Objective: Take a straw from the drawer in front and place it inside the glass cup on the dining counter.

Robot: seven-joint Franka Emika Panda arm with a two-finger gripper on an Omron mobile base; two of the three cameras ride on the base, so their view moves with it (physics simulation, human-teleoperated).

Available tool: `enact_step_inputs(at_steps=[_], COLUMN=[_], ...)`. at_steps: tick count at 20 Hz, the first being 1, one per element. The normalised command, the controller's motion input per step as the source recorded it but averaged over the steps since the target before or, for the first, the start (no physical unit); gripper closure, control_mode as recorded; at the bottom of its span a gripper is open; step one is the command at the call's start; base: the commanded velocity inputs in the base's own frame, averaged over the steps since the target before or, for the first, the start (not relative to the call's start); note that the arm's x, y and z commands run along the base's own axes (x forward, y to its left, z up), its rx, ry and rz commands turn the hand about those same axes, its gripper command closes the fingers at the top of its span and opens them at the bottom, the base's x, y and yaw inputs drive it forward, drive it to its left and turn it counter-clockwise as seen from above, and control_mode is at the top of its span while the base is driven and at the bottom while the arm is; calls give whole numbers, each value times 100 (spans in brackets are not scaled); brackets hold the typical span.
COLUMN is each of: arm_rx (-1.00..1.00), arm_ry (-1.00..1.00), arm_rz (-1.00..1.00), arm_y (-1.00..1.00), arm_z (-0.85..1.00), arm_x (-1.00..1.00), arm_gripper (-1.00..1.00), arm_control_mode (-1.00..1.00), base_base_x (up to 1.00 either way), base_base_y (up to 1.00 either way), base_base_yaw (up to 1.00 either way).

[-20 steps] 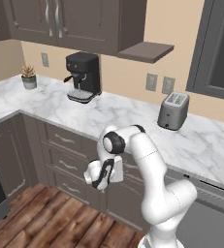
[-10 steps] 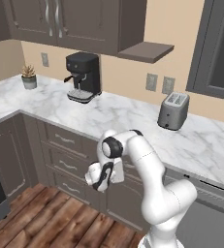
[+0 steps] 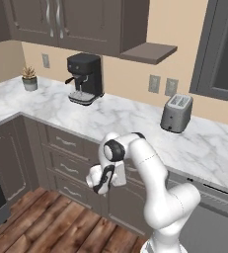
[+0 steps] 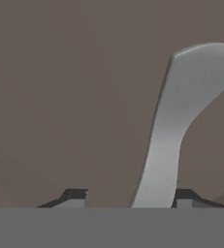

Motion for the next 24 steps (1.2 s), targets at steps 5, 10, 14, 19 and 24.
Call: enact_step_inputs(at_steps=[5, 10, 14, 19, 24], arm_rx=[1, 7, 15, 14, 8], arm_ry=[0, 0, 1, 0, 0], arm_rz=[-2, -4, -6, -6, -6], arm_y=[2, 18, 30, 42, 60], arm_z=[-2, -12, -15, -17, -23], arm_x=[-19, -44, -58, -74, -80], arm_gripper=[100, 100, 100, 100, 100], arm_control_mode=[-100, -100, -100, -100, -100], base_base_x=[0, 0, 0, 0, 0], base_base_y=[0, 0, 0, 0, 0], base_base_yaw=[0, 0, 0, 0, 0])
